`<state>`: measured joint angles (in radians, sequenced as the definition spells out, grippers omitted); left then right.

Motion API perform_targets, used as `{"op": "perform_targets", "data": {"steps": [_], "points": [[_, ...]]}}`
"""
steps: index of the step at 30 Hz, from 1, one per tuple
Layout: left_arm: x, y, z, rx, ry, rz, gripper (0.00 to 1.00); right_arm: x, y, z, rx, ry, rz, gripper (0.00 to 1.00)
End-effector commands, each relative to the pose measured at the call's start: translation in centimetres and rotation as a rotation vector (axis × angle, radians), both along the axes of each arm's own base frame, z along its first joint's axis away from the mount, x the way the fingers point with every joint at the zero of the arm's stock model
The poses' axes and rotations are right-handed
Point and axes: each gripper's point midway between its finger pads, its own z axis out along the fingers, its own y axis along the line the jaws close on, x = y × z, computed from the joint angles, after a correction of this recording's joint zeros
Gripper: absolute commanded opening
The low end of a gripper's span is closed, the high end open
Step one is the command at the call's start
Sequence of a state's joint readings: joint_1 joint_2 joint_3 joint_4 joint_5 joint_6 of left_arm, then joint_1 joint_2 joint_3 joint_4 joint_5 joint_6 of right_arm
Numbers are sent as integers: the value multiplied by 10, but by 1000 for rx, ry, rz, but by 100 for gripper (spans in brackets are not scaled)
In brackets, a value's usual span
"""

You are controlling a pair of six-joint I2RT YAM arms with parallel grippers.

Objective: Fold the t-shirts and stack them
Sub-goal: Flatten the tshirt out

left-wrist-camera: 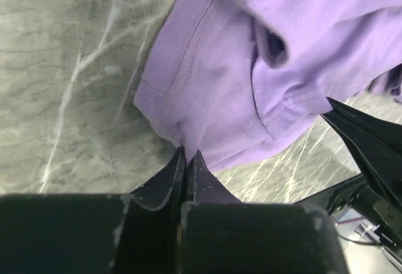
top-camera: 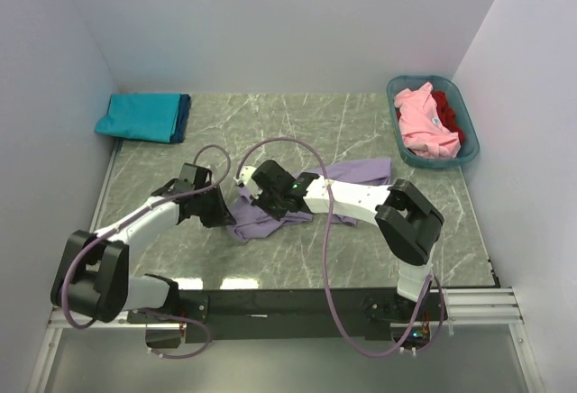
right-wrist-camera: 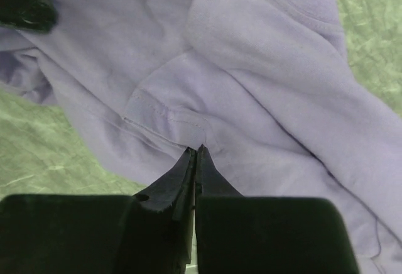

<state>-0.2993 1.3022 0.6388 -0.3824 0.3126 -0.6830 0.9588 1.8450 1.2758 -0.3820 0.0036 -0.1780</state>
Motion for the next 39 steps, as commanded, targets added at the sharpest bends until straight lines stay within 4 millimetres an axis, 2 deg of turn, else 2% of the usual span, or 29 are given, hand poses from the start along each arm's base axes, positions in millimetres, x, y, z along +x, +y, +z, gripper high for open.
{"op": "perform_targets", "data": {"steps": [1, 5, 6, 7, 9, 10, 12, 13, 14, 15, 16, 17, 19, 20, 21, 22, 23, 24, 25, 26, 27, 28, 29, 30, 32, 33, 35, 36, 39], "points": [[12, 6, 26, 19, -99, 48, 1, 28, 7, 37, 60, -105, -56, 0], [7, 17, 41, 50, -136, 97, 1, 82, -11, 87, 127, -242, -205, 0], [7, 19, 45, 54, -142, 106, 1, 106, -26, 95, 131, -268, -275, 0], [5, 21, 52, 53, -164, 114, 1, 127, -30, 119, 155, -323, -327, 0], [0, 25, 56, 61, -161, 131, 1, 165, -47, 135, 160, -399, -444, 0], [-1, 26, 61, 53, -179, 133, 1, 192, -62, 159, 188, -456, -518, 0], [-7, 26, 62, 47, -171, 136, 1, 226, -81, 162, 160, -516, -637, 0], [-8, 26, 64, 39, -178, 137, 1, 247, -93, 191, 190, -579, -707, 0], [-10, 26, 64, 37, -173, 141, 1, 261, -103, 183, 146, -603, -779, 2], [-11, 27, 64, 39, -175, 145, 1, 271, -107, 207, 170, -642, -822, 5], [-12, 28, 64, 40, -177, 150, 1, 279, -112, 202, 144, -647, -848, 24], [-12, 29, 65, 43, -182, 155, 1, 281, -110, 207, 150, -650, -848, 36], [-10, 32, 67, 55, -197, 170, 1, 275, -109, 220, 175, -640, -834, 54], [-8, 34, 67, 59, -201, 177, 1, 270, -108, 221, 193, -621, -822, 57], [-7, 34, 66, 61, -202, 179, 1, 261, -104, 206, 200, -568, -801, 58], [-5, 34, 68, 61, -210, 184, 1, 250, -104, 219, 241, -555, -785, 59], [-3, 33, 69, 58, -214, 185, 1, 241, -105, 217, 253, -528, -773, 59], [-1, 33, 69, 60, -211, 185, 1, 226, -102, 193, 249, -444, -751, 59], [1, 32, 70, 59, -216, 184, 1, 211, -102, 203, 299, -412, -750, 58], [4, 32, 72, 58, -224, 184, 1, 200, -102, 198, 314, -370, -739, 57], [6, 32, 73, 61, -227, 184, 1, 182, -104, 170, 301, -281, -755, 56], [10, 32, 74, 69, -231, 187, 1, 164, -99, 177, 353, -231, -730, 53], [12, 33, 75, 77, -238, 185, 1, 150, -97, 168, 380, -170, -739, 51], [15, 33, 75, 89, -235, 185, 1, 130, -102, 139, 347, -97, -743, 50], [24, 41, 81, 131, -261, 208, 1, 104, -102, 131, 386, -3, -752, 50], [27, 44, 82, 147, -266, 222, 1, 86, -112, 106, 335, 52, -774, 50], [35, 52, 88, 177, -289, 251, 1, 71, -130, 97, 306, 59, -826, 50], [38, 57, 89, 200, -297, 270, 1, 57, -142, 76, 249, 80, -844, 50], [44, 64, 94, 220, -309, 284, 1, 42, -175, 55, 162, 63, -924, 51]]}}
